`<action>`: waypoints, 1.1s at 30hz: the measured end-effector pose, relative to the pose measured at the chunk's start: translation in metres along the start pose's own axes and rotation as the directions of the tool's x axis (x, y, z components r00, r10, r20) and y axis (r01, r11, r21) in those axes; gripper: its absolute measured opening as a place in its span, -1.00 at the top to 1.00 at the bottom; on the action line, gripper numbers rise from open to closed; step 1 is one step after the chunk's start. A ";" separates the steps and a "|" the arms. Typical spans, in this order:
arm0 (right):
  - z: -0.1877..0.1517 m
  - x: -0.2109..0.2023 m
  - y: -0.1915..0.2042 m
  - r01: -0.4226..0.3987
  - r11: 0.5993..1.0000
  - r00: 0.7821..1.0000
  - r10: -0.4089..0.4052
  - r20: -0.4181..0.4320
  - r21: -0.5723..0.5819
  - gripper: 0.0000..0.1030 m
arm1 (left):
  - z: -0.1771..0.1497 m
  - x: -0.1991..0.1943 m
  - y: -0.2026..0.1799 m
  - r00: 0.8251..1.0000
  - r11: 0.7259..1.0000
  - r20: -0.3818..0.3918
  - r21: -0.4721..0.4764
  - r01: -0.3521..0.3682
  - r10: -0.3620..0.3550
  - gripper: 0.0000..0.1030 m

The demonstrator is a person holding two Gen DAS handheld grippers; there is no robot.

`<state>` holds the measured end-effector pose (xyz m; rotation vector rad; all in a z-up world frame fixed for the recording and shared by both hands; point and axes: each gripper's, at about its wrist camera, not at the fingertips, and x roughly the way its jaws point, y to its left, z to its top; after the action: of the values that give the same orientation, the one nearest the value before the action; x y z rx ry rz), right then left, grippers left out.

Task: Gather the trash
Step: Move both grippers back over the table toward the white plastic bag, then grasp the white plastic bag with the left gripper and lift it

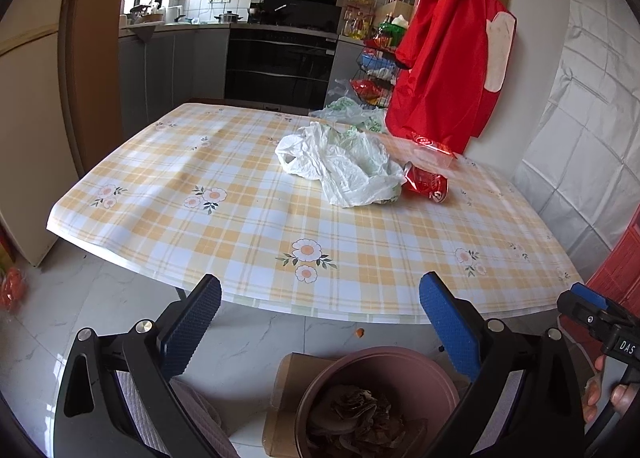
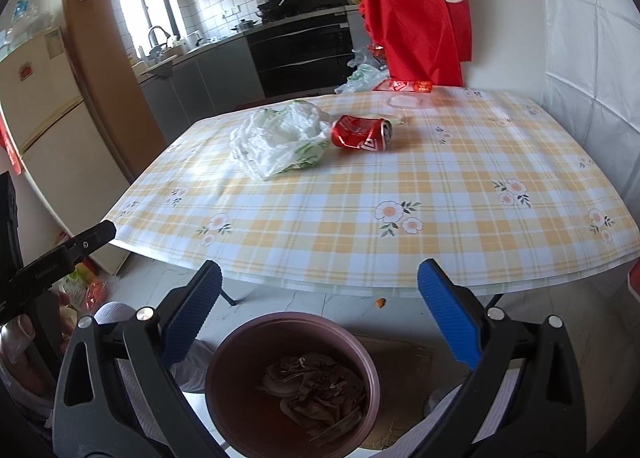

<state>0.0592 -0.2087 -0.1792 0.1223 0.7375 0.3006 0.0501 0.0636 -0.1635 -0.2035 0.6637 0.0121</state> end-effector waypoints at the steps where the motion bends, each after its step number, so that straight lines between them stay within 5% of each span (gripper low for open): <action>1: 0.001 0.003 -0.003 0.001 1.000 1.000 -0.001 -0.002 0.004 -0.88 | 0.002 0.005 -0.001 1.000 1.000 -0.006 0.005 0.000 0.000 -0.88; 10: 0.017 0.036 -0.039 0.038 0.998 0.999 -0.038 -0.011 0.051 -0.88 | 0.031 0.060 -0.021 0.998 0.998 -0.049 0.054 0.036 -0.034 -0.89; 18: 0.044 0.069 -0.071 0.054 0.994 0.999 -0.054 -0.001 0.094 -0.88 | 0.087 0.148 -0.029 0.990 0.994 -0.093 -0.007 0.106 -0.106 -0.88; 25: 0.065 0.100 -0.101 0.084 0.989 0.996 -0.084 -0.010 0.119 -0.88 | 0.134 0.247 -0.014 0.987 0.991 -0.148 -0.129 0.043 -0.062 -0.88; 33: 0.078 0.130 -0.120 0.114 0.987 0.993 -0.110 -0.039 0.114 -0.88 | 0.142 0.333 -0.004 0.955 0.980 -0.296 -0.193 -0.042 -0.017 -0.88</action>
<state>0.2298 -0.2830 -0.2312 0.1858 0.7911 0.1531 0.3996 0.0692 -0.2579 -0.3975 0.9652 0.0610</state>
